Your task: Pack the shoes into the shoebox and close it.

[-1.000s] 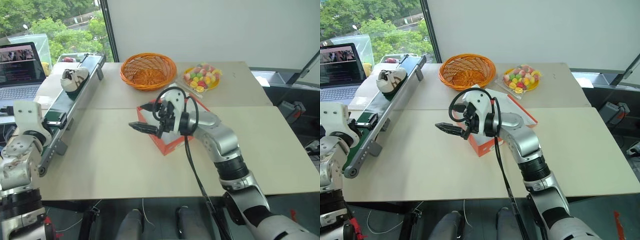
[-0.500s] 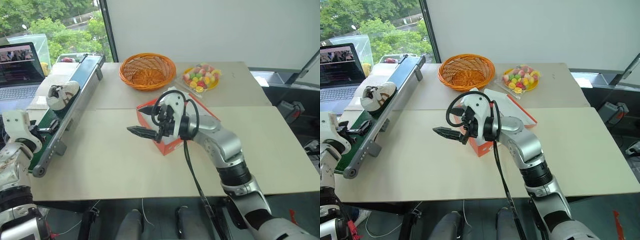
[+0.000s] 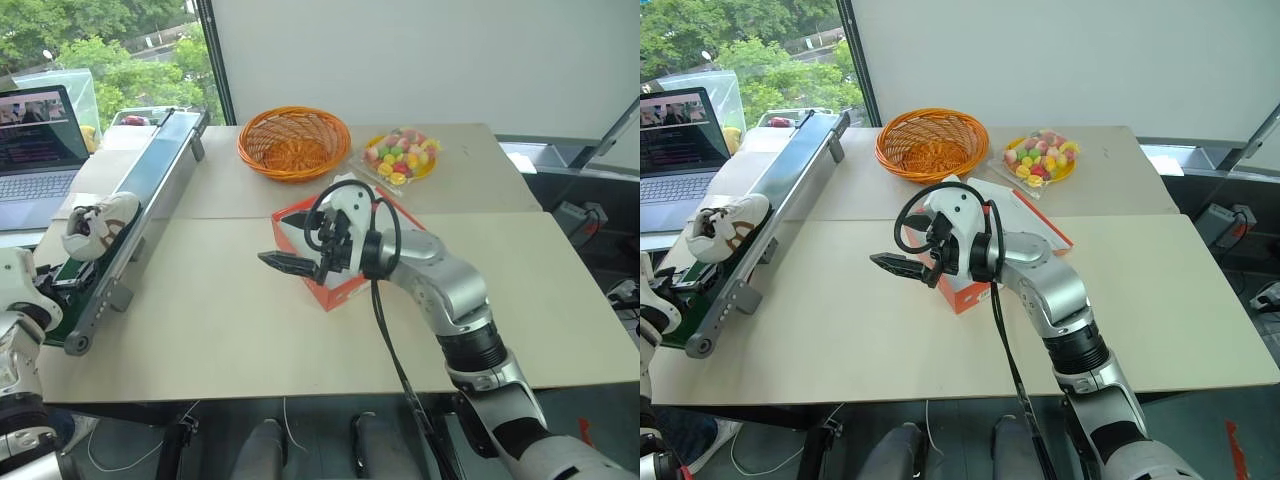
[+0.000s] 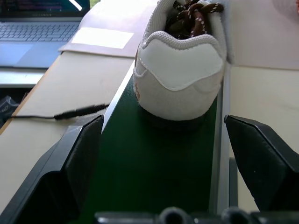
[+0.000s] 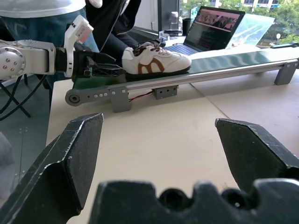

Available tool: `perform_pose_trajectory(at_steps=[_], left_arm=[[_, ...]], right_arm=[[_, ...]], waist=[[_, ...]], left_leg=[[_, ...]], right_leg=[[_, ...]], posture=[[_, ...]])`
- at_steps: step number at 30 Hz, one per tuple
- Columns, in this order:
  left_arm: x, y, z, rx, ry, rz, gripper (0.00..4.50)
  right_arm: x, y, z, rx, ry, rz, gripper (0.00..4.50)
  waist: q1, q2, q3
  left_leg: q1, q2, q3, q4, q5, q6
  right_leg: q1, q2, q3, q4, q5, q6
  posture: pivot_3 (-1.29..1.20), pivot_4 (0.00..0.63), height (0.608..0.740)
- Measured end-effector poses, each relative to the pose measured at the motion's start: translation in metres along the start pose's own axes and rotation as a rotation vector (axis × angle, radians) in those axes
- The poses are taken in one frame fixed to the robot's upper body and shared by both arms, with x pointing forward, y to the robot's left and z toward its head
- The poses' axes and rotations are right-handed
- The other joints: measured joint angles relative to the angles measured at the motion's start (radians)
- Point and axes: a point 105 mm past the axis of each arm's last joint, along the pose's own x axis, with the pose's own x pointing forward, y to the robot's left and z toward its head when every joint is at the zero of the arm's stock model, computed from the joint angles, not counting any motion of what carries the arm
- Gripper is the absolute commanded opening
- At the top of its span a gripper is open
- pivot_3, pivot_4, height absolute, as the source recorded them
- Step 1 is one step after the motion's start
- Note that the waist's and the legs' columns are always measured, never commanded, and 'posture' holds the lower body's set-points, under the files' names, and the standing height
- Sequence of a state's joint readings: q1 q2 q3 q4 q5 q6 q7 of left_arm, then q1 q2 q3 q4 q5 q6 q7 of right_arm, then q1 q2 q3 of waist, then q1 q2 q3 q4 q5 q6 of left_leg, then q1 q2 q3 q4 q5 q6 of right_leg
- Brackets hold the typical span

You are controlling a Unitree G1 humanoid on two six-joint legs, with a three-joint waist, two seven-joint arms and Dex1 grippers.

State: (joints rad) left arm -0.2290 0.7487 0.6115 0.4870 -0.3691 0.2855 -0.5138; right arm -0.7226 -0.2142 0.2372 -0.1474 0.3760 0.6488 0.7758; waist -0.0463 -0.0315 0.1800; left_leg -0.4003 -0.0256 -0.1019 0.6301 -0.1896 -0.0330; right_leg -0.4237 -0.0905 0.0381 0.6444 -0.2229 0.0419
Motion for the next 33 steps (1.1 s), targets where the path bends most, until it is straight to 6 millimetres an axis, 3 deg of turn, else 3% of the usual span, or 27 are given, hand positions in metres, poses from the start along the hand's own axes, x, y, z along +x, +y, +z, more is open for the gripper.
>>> perform_pose_trajectory(at_steps=[6,9,14,16,19,21,24,28,30,33], left_arm=[[-0.009,0.000,0.000,-0.011,-0.015,-0.026,4.44],[-0.013,-0.002,-0.002,-0.016,-0.013,-0.049,3.73],[-0.024,-0.004,-0.010,-0.046,-0.011,-0.062,1.90],[-0.028,-0.006,-0.012,-0.065,-0.016,-0.064,1.40],[-0.032,-0.017,-0.013,-0.087,-0.027,-0.078,1.00],[-0.034,-0.030,-0.013,-0.099,-0.027,-0.101,1.00],[-0.042,-0.066,-0.011,-0.100,-0.013,-0.219,1.00],[-0.057,-0.160,-0.007,-0.109,0.040,-0.540,1.00],[-0.058,-0.203,0.016,-0.098,-0.016,-0.665,1.00],[-0.058,-0.242,0.064,-0.065,-0.166,-0.751,1.00]], right_arm=[[0.002,0.002,0.003,-0.009,0.000,0.022,4.50],[0.003,0.003,0.001,-0.004,0.004,0.033,4.50],[0.004,0.003,0.000,-0.005,0.016,0.040,4.50],[0.004,0.003,0.001,-0.009,0.017,0.042,4.50],[0.005,0.002,0.003,-0.017,0.015,0.044,4.50],[0.006,0.003,0.003,-0.018,0.016,0.048,4.50],[0.005,0.003,0.003,-0.018,0.014,0.045,4.50],[0.005,-0.002,0.015,0.106,-0.074,0.014,4.50],[0.000,-0.021,0.028,0.251,-0.168,-0.078,4.50],[-0.010,-0.050,0.047,0.421,-0.294,-0.205,4.50]], waist=[[0.001,0.000,0.000],[0.002,0.000,0.000],[0.004,0.000,0.000],[0.007,-0.001,0.000],[0.015,-0.001,-0.001],[0.020,-0.002,-0.001],[0.025,-0.003,-0.002],[0.028,-0.004,-0.002],[0.029,-0.004,-0.002],[0.026,-0.004,-0.002]], left_leg=[[0.001,0.001,0.000,0.000,0.000,0.000],[0.001,0.001,0.001,0.000,0.000,0.000],[0.001,0.001,0.001,-0.001,0.000,0.000],[0.001,0.001,0.001,-0.001,0.000,0.000],[0.001,0.001,0.001,-0.001,0.000,0.000],[0.001,0.001,0.001,0.000,0.000,0.000],[0.000,0.000,0.001,0.000,0.000,0.000],[0.000,0.002,0.001,0.000,0.000,0.000],[0.000,0.002,0.000,0.001,0.000,0.000],[0.001,0.004,0.001,0.000,0.000,0.000]], right_leg=[[0.000,0.000,0.000,0.000,0.000,0.000],[0.000,0.000,0.000,0.000,0.000,0.000],[0.000,0.000,-0.001,-0.001,0.000,-0.001],[0.001,0.000,-0.001,-0.001,0.000,-0.001],[0.002,-0.001,-0.001,-0.002,0.000,-0.001],[0.002,-0.001,-0.001,-0.002,0.001,-0.001],[0.002,-0.001,-0.001,-0.003,0.001,-0.001],[0.002,0.001,0.000,-0.003,0.001,-0.002],[0.002,0.002,0.000,-0.001,0.002,-0.004],[0.002,0.004,0.000,-0.002,0.003,-0.005]], posture=[[0.00,0.150,0.740],[0.00,0.150,0.740],[0.00,0.150,0.740],[0.00,0.150,0.740],[0.00,0.150,0.740],[0.00,0.150,0.740],[0.00,0.150,0.740],[0.00,0.150,0.740],[0.00,0.150,0.740],[0.00,0.150,0.740]])
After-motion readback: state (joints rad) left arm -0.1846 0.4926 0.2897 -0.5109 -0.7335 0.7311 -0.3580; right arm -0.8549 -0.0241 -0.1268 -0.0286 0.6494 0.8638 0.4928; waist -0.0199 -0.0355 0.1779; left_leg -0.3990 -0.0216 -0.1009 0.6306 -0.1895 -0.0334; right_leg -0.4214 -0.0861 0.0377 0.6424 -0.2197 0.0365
